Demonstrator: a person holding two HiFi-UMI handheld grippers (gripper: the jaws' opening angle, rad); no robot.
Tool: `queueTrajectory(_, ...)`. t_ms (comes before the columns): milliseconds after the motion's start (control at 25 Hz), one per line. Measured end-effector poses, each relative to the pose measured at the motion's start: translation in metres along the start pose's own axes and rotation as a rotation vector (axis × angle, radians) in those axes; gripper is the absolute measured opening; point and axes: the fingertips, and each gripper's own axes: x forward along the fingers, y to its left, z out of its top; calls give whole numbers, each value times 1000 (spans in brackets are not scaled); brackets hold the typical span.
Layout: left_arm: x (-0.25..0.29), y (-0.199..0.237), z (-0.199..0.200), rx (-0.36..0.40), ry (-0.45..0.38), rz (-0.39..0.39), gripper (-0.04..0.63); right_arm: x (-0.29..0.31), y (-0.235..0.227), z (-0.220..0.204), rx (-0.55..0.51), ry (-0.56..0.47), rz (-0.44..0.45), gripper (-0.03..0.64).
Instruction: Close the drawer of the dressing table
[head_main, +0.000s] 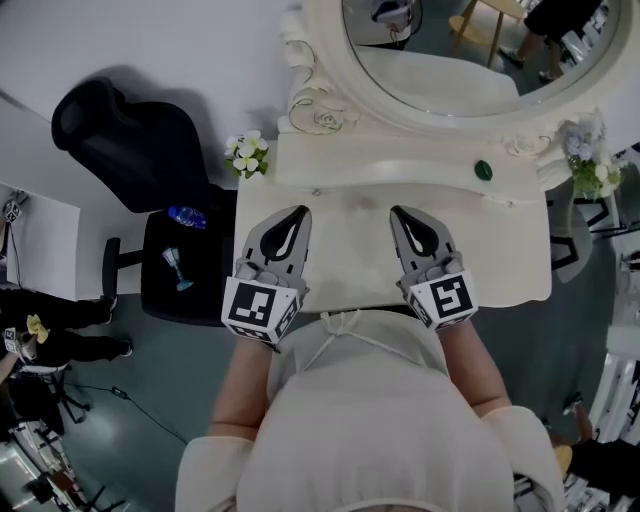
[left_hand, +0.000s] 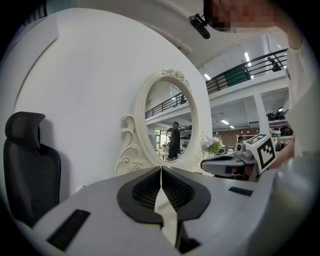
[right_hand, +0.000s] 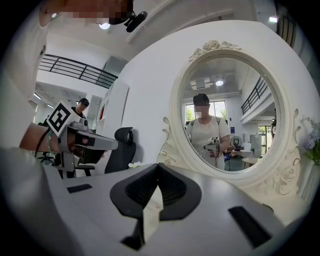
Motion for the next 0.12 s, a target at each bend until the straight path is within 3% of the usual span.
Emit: queueTrajectory(120, 2, -1, -4, -3, 7, -1, 23, -1, -1, -2, -1, 1, -2, 2)
